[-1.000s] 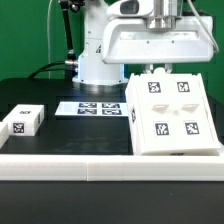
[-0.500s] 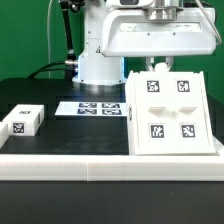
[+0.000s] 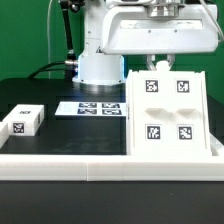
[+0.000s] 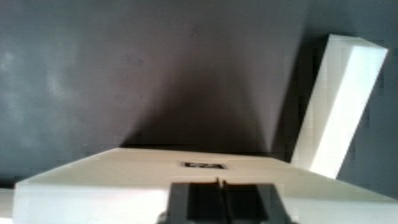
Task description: Assemble cabinet
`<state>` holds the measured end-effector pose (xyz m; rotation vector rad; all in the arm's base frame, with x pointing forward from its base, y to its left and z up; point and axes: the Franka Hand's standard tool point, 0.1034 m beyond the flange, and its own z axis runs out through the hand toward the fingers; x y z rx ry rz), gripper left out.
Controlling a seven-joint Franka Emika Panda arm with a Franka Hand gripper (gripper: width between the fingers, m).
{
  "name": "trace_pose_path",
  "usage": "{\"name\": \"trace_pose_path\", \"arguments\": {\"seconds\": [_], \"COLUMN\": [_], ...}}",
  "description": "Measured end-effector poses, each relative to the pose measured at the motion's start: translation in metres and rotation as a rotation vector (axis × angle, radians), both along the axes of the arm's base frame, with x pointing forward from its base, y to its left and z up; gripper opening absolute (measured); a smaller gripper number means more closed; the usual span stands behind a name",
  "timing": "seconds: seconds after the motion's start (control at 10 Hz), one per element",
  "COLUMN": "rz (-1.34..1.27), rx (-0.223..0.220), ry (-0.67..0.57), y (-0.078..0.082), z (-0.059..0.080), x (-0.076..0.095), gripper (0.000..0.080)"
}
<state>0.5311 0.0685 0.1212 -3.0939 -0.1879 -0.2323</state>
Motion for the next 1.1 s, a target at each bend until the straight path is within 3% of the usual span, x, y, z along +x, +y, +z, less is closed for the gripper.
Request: {"name": "trace_pose_path", "arguments": {"seconds": [0.9, 1.1], "rz": [0.009, 0.021], "rx": [0.001, -0.001], "ry": [0.019, 0.017], "y": [0.0067, 0.0082], "z": [0.0003, 0.0097], "x": [-0.0038, 0.0032], "gripper": [0.0002, 0.0002]}}
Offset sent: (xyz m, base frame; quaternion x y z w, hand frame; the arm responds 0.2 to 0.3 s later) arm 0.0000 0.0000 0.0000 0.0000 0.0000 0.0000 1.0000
